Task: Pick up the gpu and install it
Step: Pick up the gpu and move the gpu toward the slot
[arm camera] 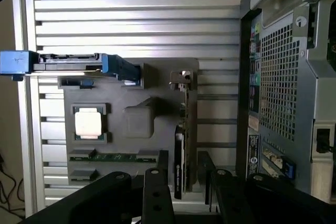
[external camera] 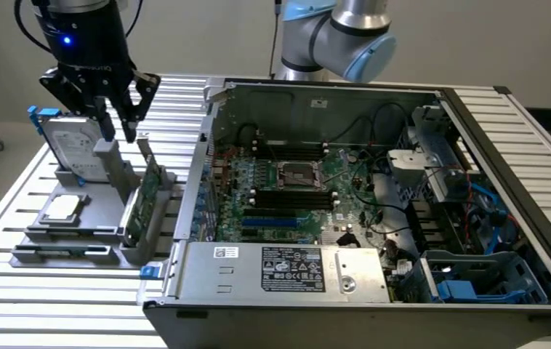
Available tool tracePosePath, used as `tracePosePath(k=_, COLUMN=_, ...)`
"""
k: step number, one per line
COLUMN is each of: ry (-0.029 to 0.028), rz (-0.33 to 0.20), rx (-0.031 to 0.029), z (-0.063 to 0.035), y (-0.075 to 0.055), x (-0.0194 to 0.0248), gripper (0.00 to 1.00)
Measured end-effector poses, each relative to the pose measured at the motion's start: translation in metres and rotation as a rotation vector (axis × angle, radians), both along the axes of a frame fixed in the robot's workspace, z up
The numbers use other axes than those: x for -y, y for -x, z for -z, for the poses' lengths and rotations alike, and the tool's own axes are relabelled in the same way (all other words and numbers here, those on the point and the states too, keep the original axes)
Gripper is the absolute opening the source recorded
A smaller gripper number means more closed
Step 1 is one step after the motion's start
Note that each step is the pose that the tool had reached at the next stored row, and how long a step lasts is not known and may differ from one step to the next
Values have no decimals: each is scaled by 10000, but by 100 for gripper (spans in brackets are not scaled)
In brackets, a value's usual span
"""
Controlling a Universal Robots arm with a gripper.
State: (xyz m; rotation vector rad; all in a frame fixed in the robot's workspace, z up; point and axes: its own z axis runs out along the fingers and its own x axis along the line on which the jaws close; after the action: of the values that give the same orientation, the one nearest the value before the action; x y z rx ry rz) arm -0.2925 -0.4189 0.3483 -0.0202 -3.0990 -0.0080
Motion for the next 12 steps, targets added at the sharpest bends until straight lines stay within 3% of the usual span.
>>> tracePosePath(k=12, ry=0, rz=-161, rx=-2, z=219, y=24, x=102, gripper=36)
